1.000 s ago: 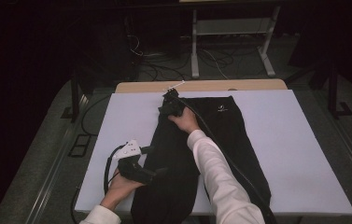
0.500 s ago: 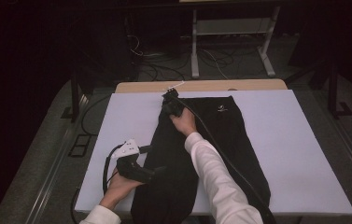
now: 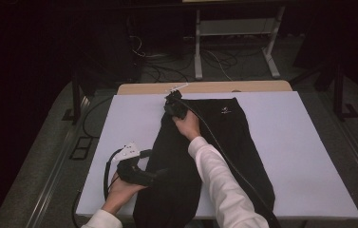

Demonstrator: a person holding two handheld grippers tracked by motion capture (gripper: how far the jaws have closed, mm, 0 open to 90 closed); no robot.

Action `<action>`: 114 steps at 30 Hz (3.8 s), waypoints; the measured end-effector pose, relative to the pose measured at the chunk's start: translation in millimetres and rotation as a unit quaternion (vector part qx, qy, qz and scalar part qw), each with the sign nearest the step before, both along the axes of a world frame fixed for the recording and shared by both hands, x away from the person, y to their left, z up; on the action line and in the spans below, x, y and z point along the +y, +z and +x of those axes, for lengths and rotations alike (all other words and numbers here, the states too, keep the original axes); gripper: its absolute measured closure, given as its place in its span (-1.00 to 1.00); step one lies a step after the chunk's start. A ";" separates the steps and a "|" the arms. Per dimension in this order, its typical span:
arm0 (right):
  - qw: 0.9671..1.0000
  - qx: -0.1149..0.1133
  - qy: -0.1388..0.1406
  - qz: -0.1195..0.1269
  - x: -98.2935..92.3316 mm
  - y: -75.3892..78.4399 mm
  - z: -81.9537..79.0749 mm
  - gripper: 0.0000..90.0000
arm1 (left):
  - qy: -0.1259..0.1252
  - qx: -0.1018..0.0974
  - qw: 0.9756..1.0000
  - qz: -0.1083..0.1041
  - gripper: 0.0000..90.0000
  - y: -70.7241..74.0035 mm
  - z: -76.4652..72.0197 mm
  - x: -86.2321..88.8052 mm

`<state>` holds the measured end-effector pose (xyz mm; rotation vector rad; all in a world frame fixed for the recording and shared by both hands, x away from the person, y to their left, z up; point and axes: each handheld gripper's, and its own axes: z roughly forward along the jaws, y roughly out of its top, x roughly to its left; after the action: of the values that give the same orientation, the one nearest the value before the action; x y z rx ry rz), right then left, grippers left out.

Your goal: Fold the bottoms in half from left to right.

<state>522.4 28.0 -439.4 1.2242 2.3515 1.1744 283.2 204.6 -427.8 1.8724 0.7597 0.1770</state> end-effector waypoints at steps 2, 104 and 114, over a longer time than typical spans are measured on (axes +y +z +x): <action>1.000 0.000 0.004 0.007 -0.8 0.9 -1.1 0.95 | 0.000 0.002 1.000 0.008 -1.00 -0.1 -1.2 0.2; 0.999 -0.033 0.019 0.024 -18.5 11.4 -24.4 0.95 | -0.056 0.200 0.978 0.036 0.90 -32.9 -46.3 61.6; 0.999 -0.031 0.020 0.028 -21.2 11.7 -24.3 0.95 | -0.054 0.198 0.978 0.034 0.97 -28.6 -45.0 62.1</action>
<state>498.1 6.8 -427.6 1.1478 2.3228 1.2806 238.2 266.8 -456.4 2.0358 0.9245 -0.2501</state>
